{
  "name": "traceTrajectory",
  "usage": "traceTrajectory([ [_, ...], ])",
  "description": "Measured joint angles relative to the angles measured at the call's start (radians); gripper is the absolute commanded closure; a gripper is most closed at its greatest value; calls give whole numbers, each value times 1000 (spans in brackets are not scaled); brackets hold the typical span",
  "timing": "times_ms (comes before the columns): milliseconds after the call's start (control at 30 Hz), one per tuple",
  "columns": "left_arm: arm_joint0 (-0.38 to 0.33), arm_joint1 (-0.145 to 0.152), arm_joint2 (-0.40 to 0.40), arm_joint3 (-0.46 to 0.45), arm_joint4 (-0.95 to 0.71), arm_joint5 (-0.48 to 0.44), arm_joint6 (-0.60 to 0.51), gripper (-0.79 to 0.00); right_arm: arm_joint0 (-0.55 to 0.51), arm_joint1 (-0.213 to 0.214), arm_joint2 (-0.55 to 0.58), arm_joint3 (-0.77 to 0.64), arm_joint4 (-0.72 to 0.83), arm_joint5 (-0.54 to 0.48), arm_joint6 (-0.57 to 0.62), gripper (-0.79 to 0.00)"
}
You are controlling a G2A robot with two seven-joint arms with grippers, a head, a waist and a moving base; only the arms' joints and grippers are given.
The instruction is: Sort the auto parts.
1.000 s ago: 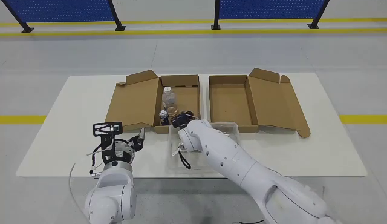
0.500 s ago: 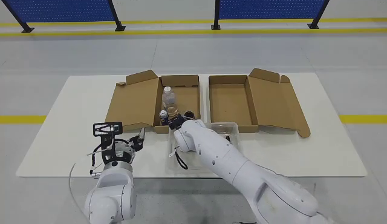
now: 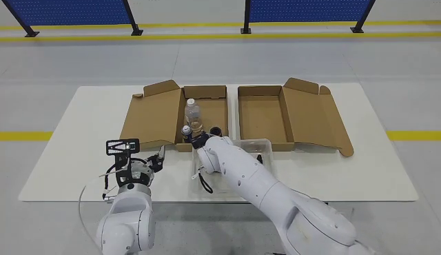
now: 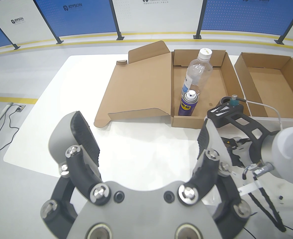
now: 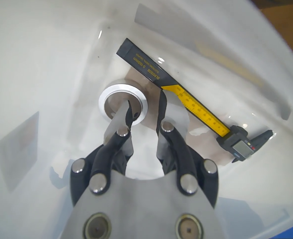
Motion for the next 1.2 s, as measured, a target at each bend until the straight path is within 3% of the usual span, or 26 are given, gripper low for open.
traceTrajectory([
  [67,0,0,0,0,0,0,0,-785,3,-4,6,16,4,-9,-3,-129],
  [133,0,0,0,0,0,0,0,-785,8,-7,11,25,8,-14,-3,0],
  [433,0,0,0,0,0,0,0,-785,25,-6,46,19,10,-11,-3,0],
  [700,0,0,0,0,0,0,0,-785,9,36,117,-97,-1,22,11,0],
  [933,0,0,0,0,0,0,0,-785,-102,125,246,-361,-58,67,60,0],
  [1200,0,0,0,0,0,0,0,-785,-404,250,543,-864,-81,44,135,0],
])
